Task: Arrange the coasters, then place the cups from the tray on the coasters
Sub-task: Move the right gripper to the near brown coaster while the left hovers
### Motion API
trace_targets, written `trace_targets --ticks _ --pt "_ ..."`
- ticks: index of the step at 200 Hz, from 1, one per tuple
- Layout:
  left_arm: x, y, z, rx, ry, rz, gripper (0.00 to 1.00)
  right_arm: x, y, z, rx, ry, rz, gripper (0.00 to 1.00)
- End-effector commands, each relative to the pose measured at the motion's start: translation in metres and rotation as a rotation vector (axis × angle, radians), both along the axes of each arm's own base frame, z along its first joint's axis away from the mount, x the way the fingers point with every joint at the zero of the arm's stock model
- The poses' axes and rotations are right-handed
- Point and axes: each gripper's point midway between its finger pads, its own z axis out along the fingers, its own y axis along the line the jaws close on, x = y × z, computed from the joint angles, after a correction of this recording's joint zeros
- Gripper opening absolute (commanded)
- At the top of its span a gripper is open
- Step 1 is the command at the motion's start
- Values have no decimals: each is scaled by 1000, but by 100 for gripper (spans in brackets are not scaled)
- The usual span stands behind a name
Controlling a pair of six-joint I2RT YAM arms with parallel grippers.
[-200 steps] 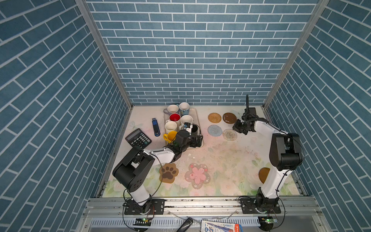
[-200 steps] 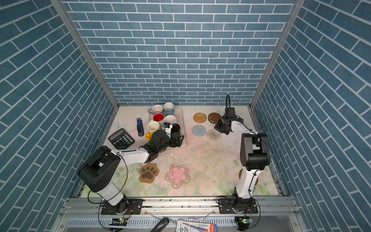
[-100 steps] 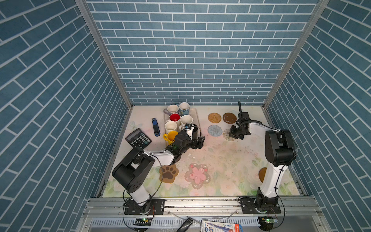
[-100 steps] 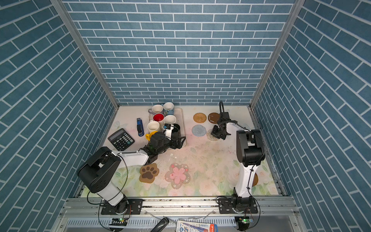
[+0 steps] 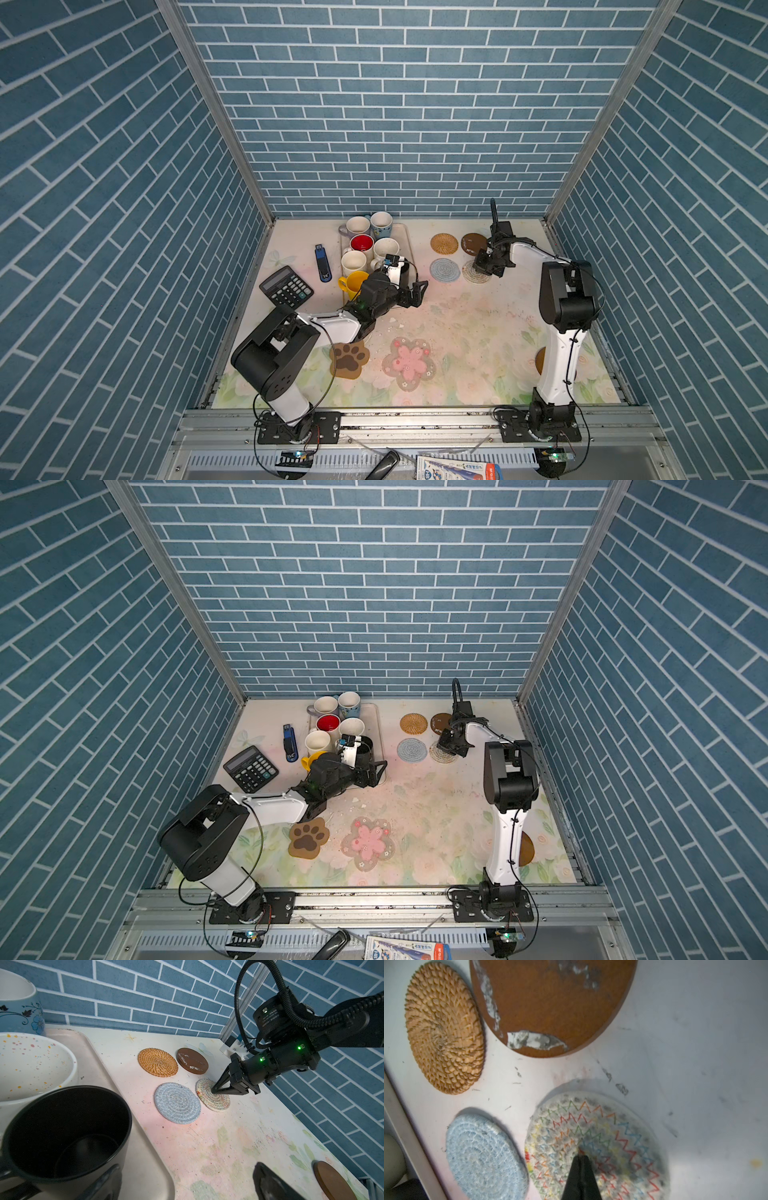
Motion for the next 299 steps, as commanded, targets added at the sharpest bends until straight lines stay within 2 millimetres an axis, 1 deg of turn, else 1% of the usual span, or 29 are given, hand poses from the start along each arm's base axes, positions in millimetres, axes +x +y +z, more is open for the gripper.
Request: trace_targets --ticks 1,17,37,61,73,93,105,114,124,129,135,164,172,195,198,203,212,216,219,221,249,266,299 --pt "-4 -3 8 -5 -32 -21 99 -4 -12 -17 -55 52 13 0" --pt "-5 -4 11 -9 -35 -24 99 -3 -8 -9 -40 31 24 0" --pt "-9 -8 17 -9 -34 -33 99 -7 -5 4 -34 0 37 0" --pt "-14 -14 29 15 -38 -42 99 -15 -7 29 -37 -41 45 1" --pt "-16 -17 37 22 -44 -46 99 -21 -9 43 -44 -61 43 9" --pt "-19 -21 44 41 -29 -49 99 -38 -15 67 -60 -82 34 23" --pt "-21 -25 45 54 -13 -58 99 -53 -21 76 -77 -82 26 34" --pt "-22 -29 45 61 4 -70 99 -65 -26 79 -93 -79 24 43" --pt "-26 -34 43 67 27 -88 99 -80 -33 83 -112 -69 15 51" --pt "-28 -36 42 65 34 -94 99 -88 -35 85 -114 -65 13 53" --pt "-30 -38 42 61 40 -101 99 -97 -44 85 -141 -51 -5 56" --pt "-41 -47 41 51 55 -128 99 -141 -67 93 -124 -8 -87 63" --pt "-43 -50 42 51 60 -136 99 -151 -73 95 -120 1 -115 65" --pt "-50 -59 41 47 72 -161 99 -182 -95 86 -120 60 -219 71" --pt "-51 -60 40 47 73 -163 99 -186 -98 84 -123 67 -235 74" --pt "-52 -62 41 44 73 -168 99 -192 -104 81 -131 76 -264 81" --pt "-54 -65 39 44 77 -177 99 -204 -116 74 -150 97 -322 90" --pt "-56 -66 39 42 80 -183 99 -209 -122 71 -159 106 -350 93" --pt "-56 -67 39 40 81 -186 99 -212 -126 69 -165 115 -373 97" --pt "-57 -68 39 39 81 -188 99 -215 -129 67 -170 120 -388 99" --pt "-66 -76 40 25 81 -226 99 -249 -166 54 -229 151 -590 99" --pt "-70 -80 38 27 86 -237 99 -266 -178 48 -200 155 -697 99" --pt "-74 -85 34 23 106 -259 99 -283 -195 40 -111 145 -861 99"
